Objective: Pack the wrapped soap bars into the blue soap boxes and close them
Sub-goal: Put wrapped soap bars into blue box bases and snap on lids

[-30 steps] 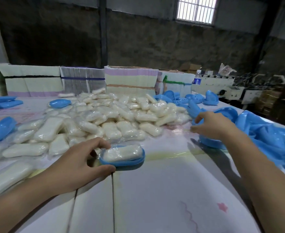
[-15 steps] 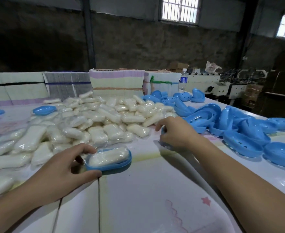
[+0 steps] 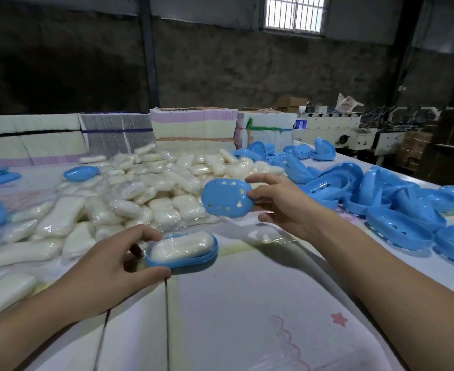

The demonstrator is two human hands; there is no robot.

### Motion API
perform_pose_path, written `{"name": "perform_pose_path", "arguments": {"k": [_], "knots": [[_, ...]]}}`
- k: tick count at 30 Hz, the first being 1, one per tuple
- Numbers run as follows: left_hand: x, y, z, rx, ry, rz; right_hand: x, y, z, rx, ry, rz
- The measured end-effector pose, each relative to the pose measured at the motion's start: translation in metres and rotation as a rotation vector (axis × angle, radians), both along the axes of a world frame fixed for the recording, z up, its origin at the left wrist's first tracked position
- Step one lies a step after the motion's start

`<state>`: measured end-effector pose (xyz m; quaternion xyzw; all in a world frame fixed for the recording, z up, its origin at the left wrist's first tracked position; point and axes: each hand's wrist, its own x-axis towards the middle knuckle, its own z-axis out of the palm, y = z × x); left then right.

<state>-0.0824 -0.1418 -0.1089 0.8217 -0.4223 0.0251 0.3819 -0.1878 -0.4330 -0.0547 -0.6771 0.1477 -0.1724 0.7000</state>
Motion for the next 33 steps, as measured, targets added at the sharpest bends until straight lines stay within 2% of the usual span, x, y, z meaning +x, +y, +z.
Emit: {"name": "perform_pose_path", "arguments": {"k": [3,5,10,12,15,18,21,23,29,33], "knots": [[0.0,0.0,0.0,0.003,0.012,0.0,0.002,-0.003,-0.005,-0.039,0.093,-0.066],[0.001,0.0,0.0,0.002,0.017,0.001,0.004,-0.003,-0.012,-0.147,0.168,-0.061],[0.0,-0.001,0.0,0.015,0.016,0.006,0.01,-0.003,-0.021,-0.842,0.244,-0.069],[0.001,0.0,0.0,0.018,0.011,0.014,0.012,-0.002,-0.022,-1.014,0.247,-0.072],[0.0,0.0,0.0,0.017,0.019,0.007,0.012,-0.002,-0.021,-1.165,0.253,-0.098],[0.001,0.0,0.0,0.025,0.013,0.002,0.008,0.002,-0.017,-1.141,0.172,-0.169],[0.002,0.0,0.0,0.021,0.016,0.003,0.005,0.011,-0.012,-0.866,0.065,-0.122],[0.003,0.0,0.0,0.015,0.011,-0.005,0.004,0.02,-0.011,-0.777,0.037,-0.047],[0.003,-0.002,-0.001,0.015,0.026,-0.036,0.005,0.043,-0.014,-0.924,-0.022,0.146],[0.004,-0.003,-0.001,-0.016,0.074,-0.021,0.007,0.049,-0.017,-1.008,0.013,0.252]]}}
